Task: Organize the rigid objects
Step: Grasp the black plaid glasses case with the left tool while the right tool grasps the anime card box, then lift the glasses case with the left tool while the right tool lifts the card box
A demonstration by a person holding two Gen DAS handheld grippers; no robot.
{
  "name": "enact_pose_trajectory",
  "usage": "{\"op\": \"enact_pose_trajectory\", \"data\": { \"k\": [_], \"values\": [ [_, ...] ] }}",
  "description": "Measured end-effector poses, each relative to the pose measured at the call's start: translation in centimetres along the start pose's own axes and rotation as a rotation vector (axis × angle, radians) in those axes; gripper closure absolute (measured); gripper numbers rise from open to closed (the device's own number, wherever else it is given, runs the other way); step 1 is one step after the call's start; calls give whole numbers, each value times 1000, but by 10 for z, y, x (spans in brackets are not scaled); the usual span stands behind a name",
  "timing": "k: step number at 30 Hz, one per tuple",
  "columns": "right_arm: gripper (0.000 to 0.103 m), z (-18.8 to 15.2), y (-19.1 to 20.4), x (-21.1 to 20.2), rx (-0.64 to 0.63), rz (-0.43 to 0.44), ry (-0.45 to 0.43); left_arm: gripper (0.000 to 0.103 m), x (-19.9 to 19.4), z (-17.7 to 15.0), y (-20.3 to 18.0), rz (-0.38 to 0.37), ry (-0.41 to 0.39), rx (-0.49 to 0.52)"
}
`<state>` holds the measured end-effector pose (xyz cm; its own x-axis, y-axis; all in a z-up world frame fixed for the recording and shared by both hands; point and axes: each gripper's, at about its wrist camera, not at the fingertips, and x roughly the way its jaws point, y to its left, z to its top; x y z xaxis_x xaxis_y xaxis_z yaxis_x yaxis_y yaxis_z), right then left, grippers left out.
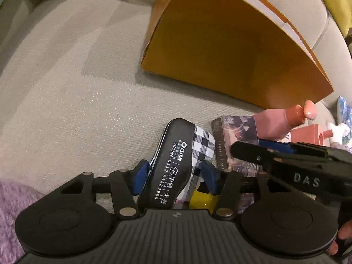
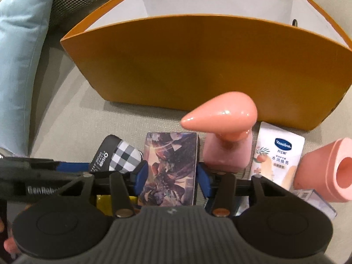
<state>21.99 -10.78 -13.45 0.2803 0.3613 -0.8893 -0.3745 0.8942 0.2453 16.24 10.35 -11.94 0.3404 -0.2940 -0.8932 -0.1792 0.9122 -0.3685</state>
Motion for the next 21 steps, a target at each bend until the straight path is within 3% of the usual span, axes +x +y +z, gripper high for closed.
{"op": "enact_pose_trajectory", "data": {
  "k": [2,4,5,10,13,18,19,21],
  "values": [
    [61,1,-4,-2,20,-2,-3,56,-7,-3,-5,12,-20,3],
    [70,0,-6,-6,30,5,-15,59,-16,-4,-5,0,-34,-10],
    [71,0,-6,-7,32,4,-20,67,-22,-8,-2,1,-42,-8],
    [82,-2,-5,-16,50,4,-45,81,-47,-19,-13,-14,-95,7],
    [89,-4,-9,-32,59,18,-59,82,-51,-21,-11,-17,-93,22],
    [89,-4,-14,-48,90,63,-69,82,-47,-20,-20,-25,-68,16],
    [99,-4,-17,-50,106,100,-64,82,-45,-19,-21,-29,-63,19],
    [101,-3,-17,-50,131,156,-33,79,-37,-17,-21,-40,-51,19]
  ]
}}
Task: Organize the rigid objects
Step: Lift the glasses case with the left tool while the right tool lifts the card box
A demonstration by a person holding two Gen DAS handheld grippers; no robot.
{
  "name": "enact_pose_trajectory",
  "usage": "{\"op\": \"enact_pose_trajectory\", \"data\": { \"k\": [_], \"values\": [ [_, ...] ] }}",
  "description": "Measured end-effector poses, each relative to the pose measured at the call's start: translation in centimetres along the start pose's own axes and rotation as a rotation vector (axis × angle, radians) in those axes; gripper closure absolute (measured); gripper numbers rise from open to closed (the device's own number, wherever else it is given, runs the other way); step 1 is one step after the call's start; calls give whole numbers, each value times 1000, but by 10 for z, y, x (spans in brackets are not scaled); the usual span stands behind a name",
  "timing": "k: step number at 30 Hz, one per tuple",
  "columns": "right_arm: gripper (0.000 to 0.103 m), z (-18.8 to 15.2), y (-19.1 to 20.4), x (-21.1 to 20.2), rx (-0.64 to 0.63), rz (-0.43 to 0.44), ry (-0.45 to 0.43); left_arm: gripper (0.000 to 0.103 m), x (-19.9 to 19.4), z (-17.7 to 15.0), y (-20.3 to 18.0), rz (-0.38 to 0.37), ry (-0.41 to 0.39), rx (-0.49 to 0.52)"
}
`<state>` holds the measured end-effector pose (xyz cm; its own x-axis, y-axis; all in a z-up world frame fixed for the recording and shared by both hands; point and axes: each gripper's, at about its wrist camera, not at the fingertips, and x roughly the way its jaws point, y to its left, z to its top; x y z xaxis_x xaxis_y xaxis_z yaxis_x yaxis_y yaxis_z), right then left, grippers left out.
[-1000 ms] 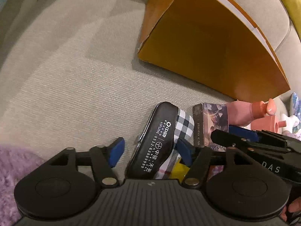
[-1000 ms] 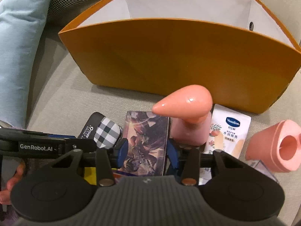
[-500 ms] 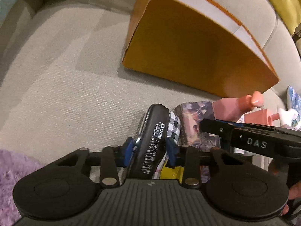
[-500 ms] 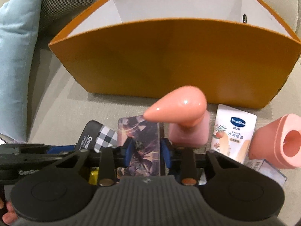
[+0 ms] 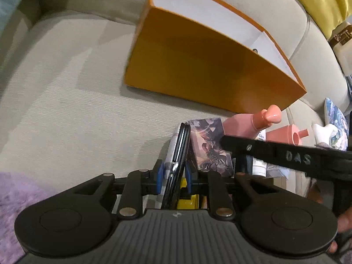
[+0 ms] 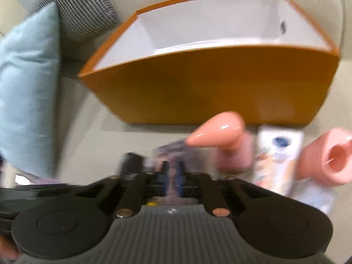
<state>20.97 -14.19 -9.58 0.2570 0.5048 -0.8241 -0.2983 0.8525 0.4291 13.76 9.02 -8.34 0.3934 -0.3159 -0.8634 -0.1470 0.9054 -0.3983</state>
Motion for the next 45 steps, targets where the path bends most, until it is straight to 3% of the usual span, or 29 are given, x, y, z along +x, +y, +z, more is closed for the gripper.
{"op": "enact_pose_trajectory", "data": {
  "k": [2,4,6,10,12,15,18,20,26,27,28,30,33,35,36,38,39,43,45],
  "values": [
    [100,-3,6,1,-35,-49,-12,78,18,3,3,19,4,11],
    [93,-4,6,-1,-54,-69,-20,78,24,2,-3,36,4,33],
    [90,-4,3,-2,-57,-95,-15,80,22,0,-5,43,-11,46],
    [68,1,-8,8,-58,-141,33,82,9,-1,-3,80,-62,58],
    [69,3,-11,15,-62,-154,58,82,2,0,5,79,-75,32],
    [61,9,-10,22,-72,-146,72,82,-5,2,16,81,-95,-10],
    [46,13,-18,31,-16,-111,76,82,-13,2,28,57,-118,-61],
    [48,14,-16,28,-4,-114,65,82,-14,2,32,44,-114,-77],
    [76,19,4,11,-14,-84,28,82,-9,-4,38,34,-123,-96],
    [90,19,9,7,-30,-73,21,82,-8,-3,38,31,-123,-102],
    [97,19,14,2,-42,-58,21,82,-8,-4,40,32,-125,-108],
    [98,19,23,-3,-61,-19,31,82,-7,-5,43,21,-129,-128],
    [97,13,31,8,-36,64,121,83,-5,-8,46,13,-134,-148],
    [96,7,37,10,-72,29,109,83,-4,-9,48,21,-134,-158],
    [91,6,39,7,-98,8,88,83,-6,-10,50,15,-135,-167],
    [75,8,38,-1,-133,-50,47,83,-9,-12,52,10,-135,-173],
    [60,10,35,0,-140,-69,41,83,-9,-13,52,7,-137,-174],
    [60,16,18,14,-159,-139,90,82,-9,-13,51,3,-141,-173],
    [58,16,9,20,-153,-129,108,82,-9,-13,52,0,-140,-171]
  ]
}}
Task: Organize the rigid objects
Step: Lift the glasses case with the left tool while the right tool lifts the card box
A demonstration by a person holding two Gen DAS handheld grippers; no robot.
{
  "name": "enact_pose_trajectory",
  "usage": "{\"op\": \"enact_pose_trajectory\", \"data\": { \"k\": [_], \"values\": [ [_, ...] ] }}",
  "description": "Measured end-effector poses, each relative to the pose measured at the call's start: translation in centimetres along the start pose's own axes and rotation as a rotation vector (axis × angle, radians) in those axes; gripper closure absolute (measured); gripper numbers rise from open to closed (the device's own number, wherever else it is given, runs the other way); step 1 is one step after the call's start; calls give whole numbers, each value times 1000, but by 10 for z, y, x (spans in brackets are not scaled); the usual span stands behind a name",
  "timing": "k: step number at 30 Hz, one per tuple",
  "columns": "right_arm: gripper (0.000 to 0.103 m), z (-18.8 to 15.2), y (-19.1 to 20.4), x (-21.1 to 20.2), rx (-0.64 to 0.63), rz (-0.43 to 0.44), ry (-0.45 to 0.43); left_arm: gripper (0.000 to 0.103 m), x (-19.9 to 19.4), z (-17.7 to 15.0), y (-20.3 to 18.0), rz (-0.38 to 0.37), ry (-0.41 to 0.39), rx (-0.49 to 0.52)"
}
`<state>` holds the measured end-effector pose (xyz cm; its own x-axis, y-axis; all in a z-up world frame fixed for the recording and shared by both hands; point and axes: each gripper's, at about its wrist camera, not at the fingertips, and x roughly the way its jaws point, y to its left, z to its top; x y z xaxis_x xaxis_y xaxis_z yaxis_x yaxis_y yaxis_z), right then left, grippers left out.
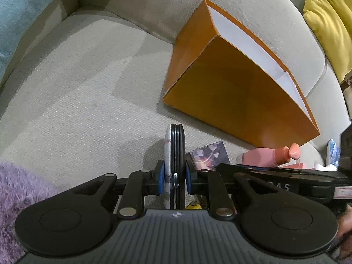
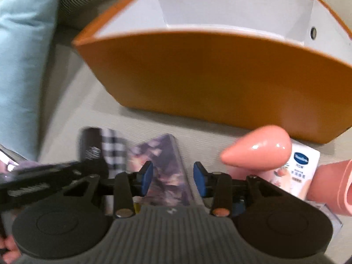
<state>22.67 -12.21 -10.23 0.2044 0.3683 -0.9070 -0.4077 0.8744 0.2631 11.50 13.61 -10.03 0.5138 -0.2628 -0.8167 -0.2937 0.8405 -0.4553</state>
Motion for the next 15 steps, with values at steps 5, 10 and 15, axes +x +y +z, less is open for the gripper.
{"op": "enact_pose_trajectory", "data": {
  "k": [5,10,15],
  "values": [
    [41,0,-15,13,47,71,19,82,2,1,2,-3,3,-13],
    [47,-2,-11,24,63,106,-7,82,7,0,-1,7,2,-10],
    [66,0,-3,10,73,115,-17,82,5,-1,-4,20,-2,0]
  ]
}}
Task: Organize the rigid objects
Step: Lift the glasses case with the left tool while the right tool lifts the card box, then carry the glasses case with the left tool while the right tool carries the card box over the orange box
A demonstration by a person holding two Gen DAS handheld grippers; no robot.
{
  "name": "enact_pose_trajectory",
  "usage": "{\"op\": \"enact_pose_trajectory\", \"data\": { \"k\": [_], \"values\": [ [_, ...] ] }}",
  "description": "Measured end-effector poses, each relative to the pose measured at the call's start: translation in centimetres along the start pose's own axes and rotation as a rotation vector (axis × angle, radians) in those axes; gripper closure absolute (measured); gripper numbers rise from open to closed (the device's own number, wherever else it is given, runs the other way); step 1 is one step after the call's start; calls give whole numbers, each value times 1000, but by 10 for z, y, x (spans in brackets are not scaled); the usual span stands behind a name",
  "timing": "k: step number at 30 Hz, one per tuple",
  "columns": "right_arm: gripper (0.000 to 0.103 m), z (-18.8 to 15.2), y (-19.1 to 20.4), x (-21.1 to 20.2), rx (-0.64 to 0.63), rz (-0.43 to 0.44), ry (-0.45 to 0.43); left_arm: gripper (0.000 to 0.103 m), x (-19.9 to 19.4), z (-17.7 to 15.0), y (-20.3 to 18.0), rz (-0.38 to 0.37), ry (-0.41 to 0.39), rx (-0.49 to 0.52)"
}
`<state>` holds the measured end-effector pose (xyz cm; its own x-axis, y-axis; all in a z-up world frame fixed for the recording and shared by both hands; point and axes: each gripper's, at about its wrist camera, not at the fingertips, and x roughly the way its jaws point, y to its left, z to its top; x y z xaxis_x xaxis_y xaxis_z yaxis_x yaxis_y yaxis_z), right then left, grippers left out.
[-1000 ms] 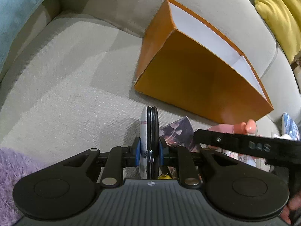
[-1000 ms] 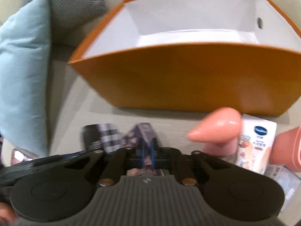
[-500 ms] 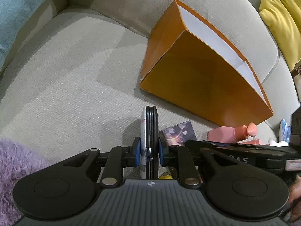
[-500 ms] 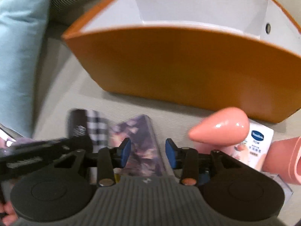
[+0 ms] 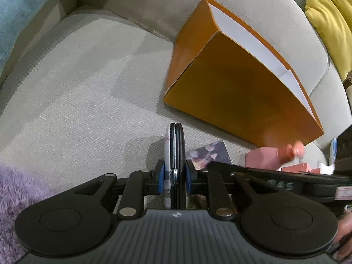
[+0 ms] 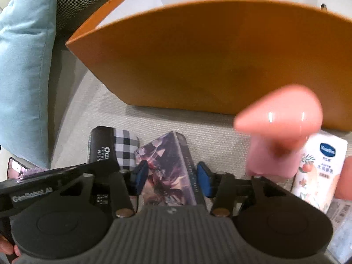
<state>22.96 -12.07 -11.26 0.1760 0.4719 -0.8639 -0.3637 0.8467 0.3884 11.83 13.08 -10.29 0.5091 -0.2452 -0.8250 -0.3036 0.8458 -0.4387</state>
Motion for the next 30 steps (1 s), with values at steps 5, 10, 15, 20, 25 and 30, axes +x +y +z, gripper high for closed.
{"op": "enact_pose_trajectory", "data": {
  "k": [5,10,15,20,25,30],
  "values": [
    [77,1,23,-20,-54,19,-23,82,-1,-1,6,2,-2,-34],
    [78,4,44,-15,-108,22,-5,82,-2,-1,5,-2,-5,-33],
    [77,5,51,0,-130,-40,22,82,-2,-2,9,-9,-1,-43],
    [79,5,43,0,-94,-27,27,83,-4,-2,7,-9,-6,-31],
    [79,5,44,-29,-100,-7,-34,83,-30,1,-7,-34,-62,18],
    [79,17,43,-80,-108,18,-143,83,-72,26,-37,-85,-126,101]
  ]
}}
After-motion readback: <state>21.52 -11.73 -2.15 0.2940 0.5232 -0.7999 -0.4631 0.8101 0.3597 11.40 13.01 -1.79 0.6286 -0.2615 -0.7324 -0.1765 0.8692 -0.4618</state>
